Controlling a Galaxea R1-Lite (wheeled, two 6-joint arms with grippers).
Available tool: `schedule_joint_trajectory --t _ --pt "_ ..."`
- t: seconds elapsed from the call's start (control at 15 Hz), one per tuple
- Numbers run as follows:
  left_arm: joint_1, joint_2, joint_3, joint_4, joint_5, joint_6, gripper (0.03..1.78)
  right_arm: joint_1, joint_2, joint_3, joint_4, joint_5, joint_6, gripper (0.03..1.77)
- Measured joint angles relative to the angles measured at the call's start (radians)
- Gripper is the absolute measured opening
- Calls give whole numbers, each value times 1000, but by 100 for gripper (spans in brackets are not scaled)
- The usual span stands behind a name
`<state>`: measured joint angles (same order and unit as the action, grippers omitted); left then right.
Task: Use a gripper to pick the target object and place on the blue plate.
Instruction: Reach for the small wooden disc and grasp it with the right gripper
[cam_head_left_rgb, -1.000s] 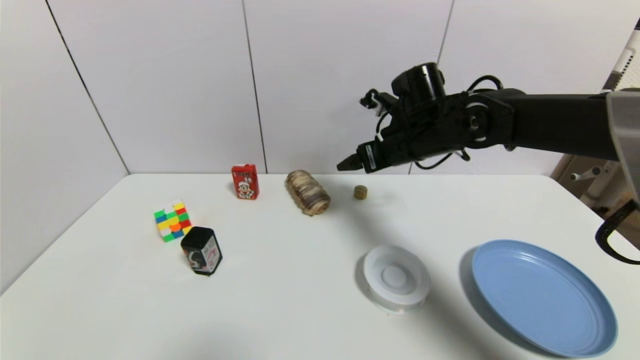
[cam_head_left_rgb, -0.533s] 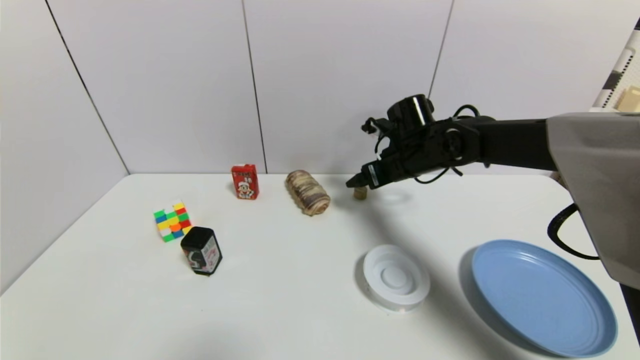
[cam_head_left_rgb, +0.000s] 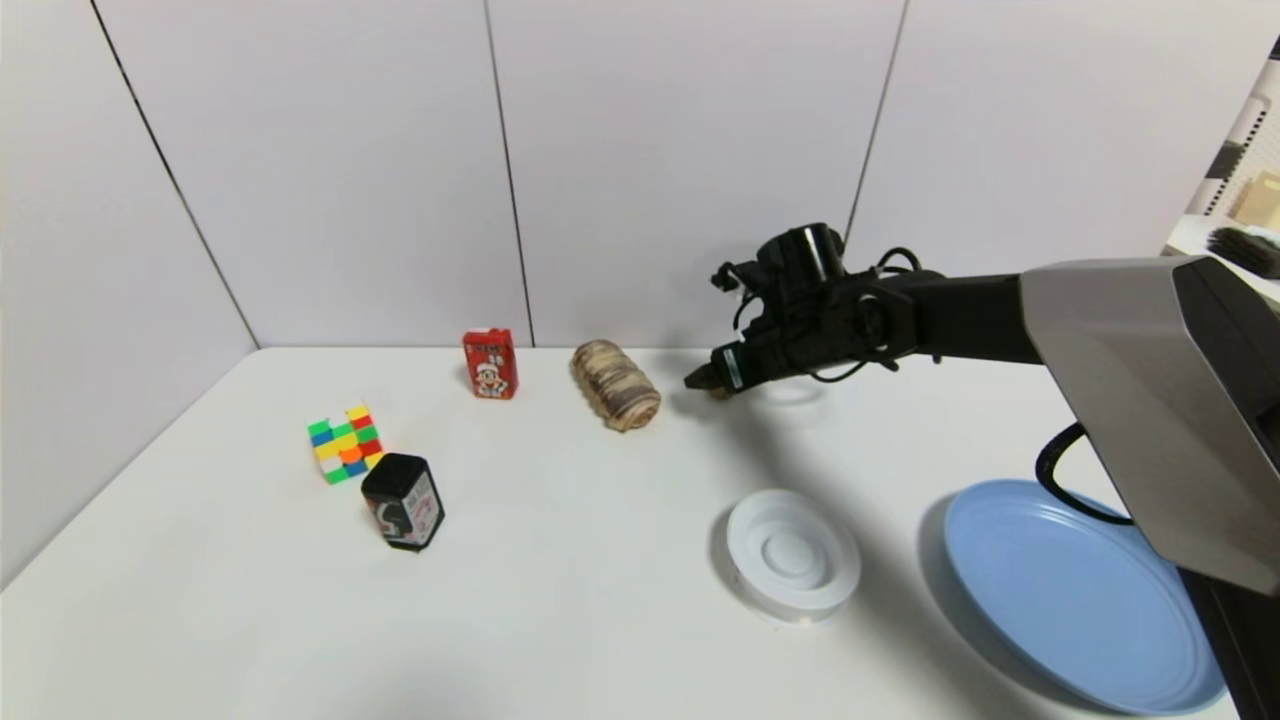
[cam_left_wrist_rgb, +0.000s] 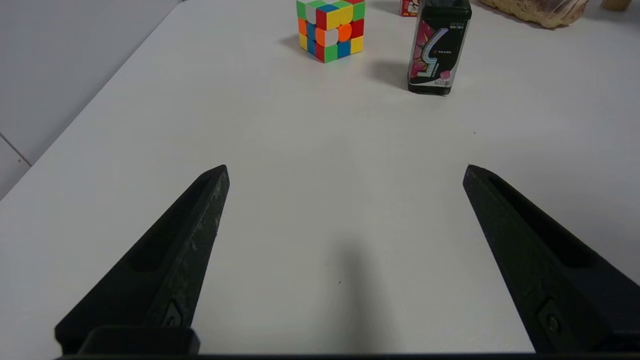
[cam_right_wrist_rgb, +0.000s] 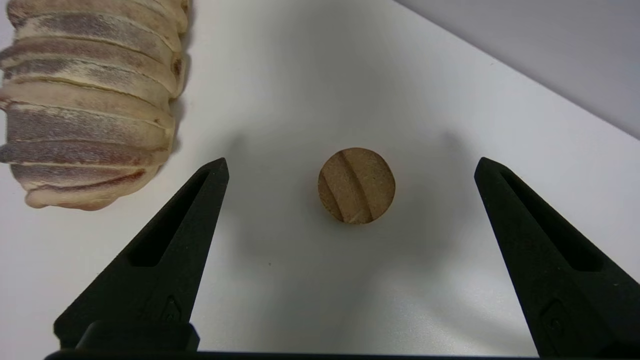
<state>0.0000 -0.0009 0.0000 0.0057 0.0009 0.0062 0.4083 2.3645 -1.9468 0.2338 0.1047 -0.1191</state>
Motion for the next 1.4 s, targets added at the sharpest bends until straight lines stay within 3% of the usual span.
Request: schedule_joint_trajectory --t 1.13,1.2,1.4 --pt "0 0 0 0 0 0 169 -32 28 0 13 5 2 170" --pt "0 0 0 0 0 0 169 -32 27 0 13 6 2 167" --pt "0 0 0 0 1 0 169 -33 27 0 13 5 7 117"
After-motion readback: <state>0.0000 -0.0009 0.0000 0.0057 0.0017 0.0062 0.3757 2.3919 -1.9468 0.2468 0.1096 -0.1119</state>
